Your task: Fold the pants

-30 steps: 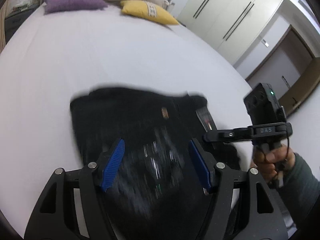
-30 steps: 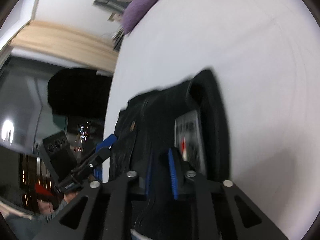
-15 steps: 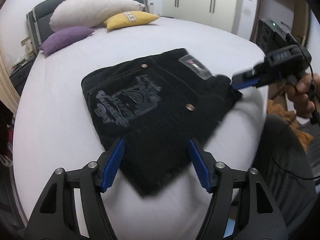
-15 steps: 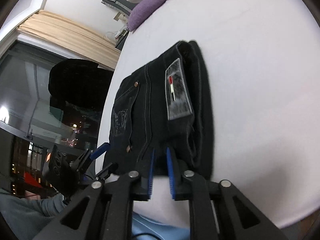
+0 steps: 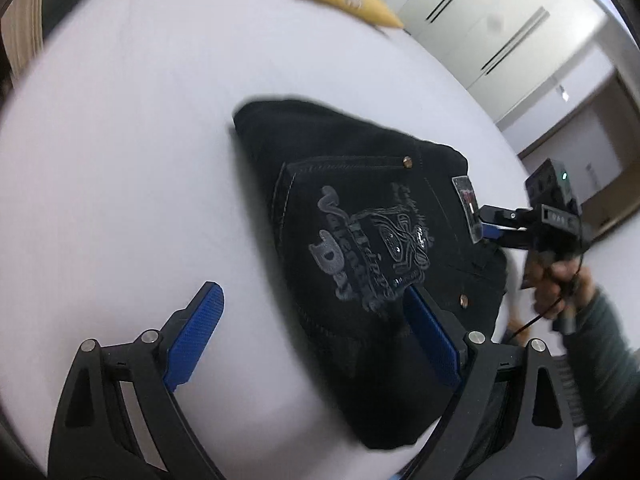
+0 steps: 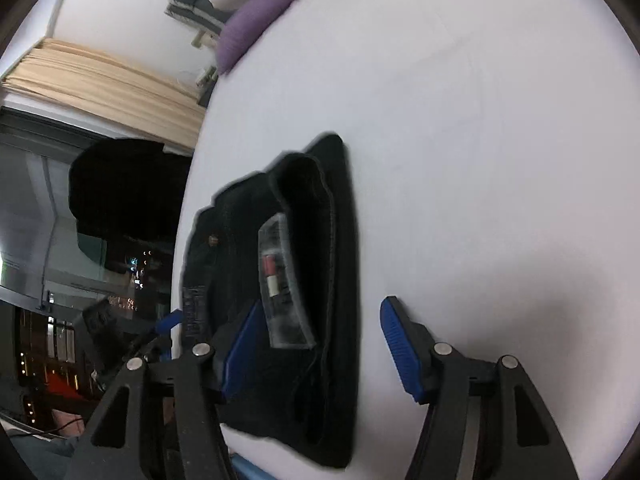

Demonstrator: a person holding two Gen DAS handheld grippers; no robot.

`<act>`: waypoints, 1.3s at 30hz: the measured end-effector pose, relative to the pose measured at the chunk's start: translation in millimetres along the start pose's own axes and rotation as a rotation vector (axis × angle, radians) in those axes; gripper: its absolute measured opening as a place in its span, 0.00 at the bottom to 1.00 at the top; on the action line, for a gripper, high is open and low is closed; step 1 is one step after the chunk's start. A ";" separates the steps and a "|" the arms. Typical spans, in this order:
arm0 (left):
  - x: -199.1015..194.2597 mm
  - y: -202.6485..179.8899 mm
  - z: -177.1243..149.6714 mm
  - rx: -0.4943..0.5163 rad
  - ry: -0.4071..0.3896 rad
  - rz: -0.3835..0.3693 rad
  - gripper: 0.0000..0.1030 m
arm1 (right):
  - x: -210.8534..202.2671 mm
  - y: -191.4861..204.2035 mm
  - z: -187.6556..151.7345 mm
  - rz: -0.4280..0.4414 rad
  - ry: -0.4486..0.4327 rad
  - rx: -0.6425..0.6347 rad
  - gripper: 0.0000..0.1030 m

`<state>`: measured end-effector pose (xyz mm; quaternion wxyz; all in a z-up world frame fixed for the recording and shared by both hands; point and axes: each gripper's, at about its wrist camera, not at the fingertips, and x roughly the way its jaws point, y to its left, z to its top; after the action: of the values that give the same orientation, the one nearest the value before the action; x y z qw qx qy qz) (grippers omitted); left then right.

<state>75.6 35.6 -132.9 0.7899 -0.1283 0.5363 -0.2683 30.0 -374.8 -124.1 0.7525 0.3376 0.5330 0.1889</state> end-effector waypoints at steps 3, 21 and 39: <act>12.7 4.2 6.6 -0.041 0.015 -0.021 0.87 | 9.1 3.6 5.1 0.046 0.025 -0.008 0.63; -4.4 -36.5 34.9 0.047 0.021 -0.057 0.26 | 0.3 105.1 12.6 -0.171 -0.055 -0.273 0.20; -23.3 70.3 177.4 0.070 -0.105 0.128 0.26 | 107.2 153.3 168.2 -0.110 -0.053 -0.296 0.20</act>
<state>251.7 91.4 -79.7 0.8366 -0.0801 0.4913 -0.2289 236.5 -249.9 -53.3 0.8170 0.1982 0.4969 0.2151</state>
